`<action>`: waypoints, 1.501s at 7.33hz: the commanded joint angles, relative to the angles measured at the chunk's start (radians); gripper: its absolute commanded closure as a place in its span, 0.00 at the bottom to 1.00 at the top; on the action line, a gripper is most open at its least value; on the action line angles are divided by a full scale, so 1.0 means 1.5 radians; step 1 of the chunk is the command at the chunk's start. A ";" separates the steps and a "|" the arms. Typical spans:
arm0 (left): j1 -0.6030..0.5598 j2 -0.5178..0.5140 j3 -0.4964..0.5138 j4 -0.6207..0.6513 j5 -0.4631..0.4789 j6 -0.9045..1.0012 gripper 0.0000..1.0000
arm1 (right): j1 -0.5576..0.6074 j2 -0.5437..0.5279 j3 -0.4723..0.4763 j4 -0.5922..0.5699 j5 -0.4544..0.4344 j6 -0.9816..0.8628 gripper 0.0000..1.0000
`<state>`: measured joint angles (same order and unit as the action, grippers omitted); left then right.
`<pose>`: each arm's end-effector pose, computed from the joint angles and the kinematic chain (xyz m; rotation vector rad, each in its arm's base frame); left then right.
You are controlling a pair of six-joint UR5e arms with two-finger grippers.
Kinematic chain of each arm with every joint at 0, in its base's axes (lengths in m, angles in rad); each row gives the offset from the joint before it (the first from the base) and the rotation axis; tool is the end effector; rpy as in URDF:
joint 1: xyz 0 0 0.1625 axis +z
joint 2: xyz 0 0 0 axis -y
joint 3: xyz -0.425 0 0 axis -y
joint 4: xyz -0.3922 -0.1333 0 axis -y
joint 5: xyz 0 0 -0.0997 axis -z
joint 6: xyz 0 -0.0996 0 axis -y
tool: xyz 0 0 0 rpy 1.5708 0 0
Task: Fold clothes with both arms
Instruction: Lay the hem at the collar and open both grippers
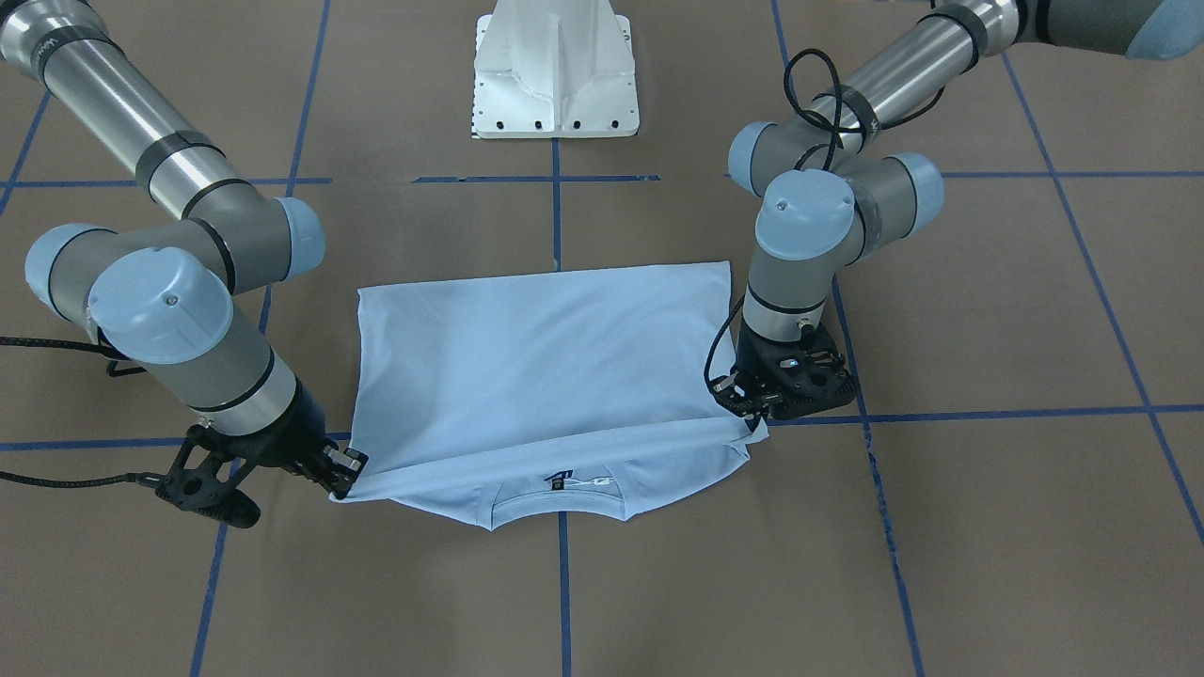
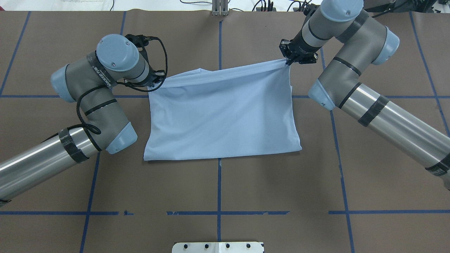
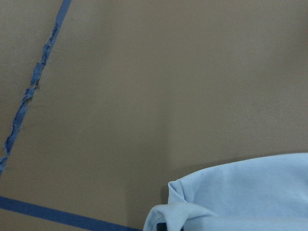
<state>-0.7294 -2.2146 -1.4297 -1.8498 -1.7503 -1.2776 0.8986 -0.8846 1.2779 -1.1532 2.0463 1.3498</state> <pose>0.4737 -0.5783 0.3128 0.2341 0.7670 -0.3426 -0.4074 -0.6527 0.3297 0.0421 -0.9187 0.4370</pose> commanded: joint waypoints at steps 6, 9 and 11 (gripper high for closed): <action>0.000 -0.016 0.005 0.002 0.004 -0.009 0.00 | -0.015 -0.029 0.000 0.041 0.001 -0.001 0.00; 0.000 -0.030 0.001 0.010 0.000 -0.011 0.00 | -0.010 -0.084 0.046 0.110 0.010 -0.013 0.00; 0.000 -0.033 -0.005 0.012 -0.001 -0.028 0.00 | -0.063 -0.194 0.186 0.104 0.003 -0.004 0.00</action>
<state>-0.7286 -2.2598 -1.4316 -1.8345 -1.7507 -1.3080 0.8536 -1.0774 1.4345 -0.9959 2.0591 1.3333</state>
